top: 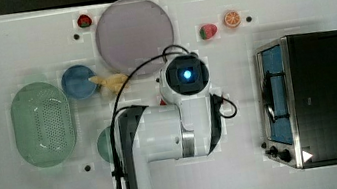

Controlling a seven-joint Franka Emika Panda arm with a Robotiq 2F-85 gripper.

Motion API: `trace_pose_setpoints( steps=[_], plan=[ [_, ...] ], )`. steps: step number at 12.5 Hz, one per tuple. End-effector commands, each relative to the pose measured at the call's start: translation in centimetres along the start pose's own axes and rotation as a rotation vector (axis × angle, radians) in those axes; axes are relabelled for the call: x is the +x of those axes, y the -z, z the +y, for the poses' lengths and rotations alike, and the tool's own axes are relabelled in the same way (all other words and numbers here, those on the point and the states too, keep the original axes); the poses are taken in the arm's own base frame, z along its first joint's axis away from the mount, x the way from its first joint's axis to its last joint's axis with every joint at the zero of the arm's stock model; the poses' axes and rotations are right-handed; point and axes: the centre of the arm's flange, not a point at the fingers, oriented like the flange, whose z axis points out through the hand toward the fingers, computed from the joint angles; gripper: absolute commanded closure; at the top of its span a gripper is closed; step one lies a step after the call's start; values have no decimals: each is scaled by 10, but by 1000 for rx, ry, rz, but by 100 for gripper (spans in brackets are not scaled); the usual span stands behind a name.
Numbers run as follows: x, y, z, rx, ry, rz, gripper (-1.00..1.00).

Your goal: Pick Ketchup from oven and place it on table.

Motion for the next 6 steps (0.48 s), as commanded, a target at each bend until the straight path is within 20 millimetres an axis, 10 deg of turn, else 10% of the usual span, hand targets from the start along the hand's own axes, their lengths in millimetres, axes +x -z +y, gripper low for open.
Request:
trace_pose_setpoints(
  steps=[1, 4, 6],
  plan=[
    [14, 134, -3, 103, -45, 50, -100],
    [13, 240, 14, 103, -55, 50, -100],
    [5, 265, 24, 44, -48, 30, -100]
  ],
)
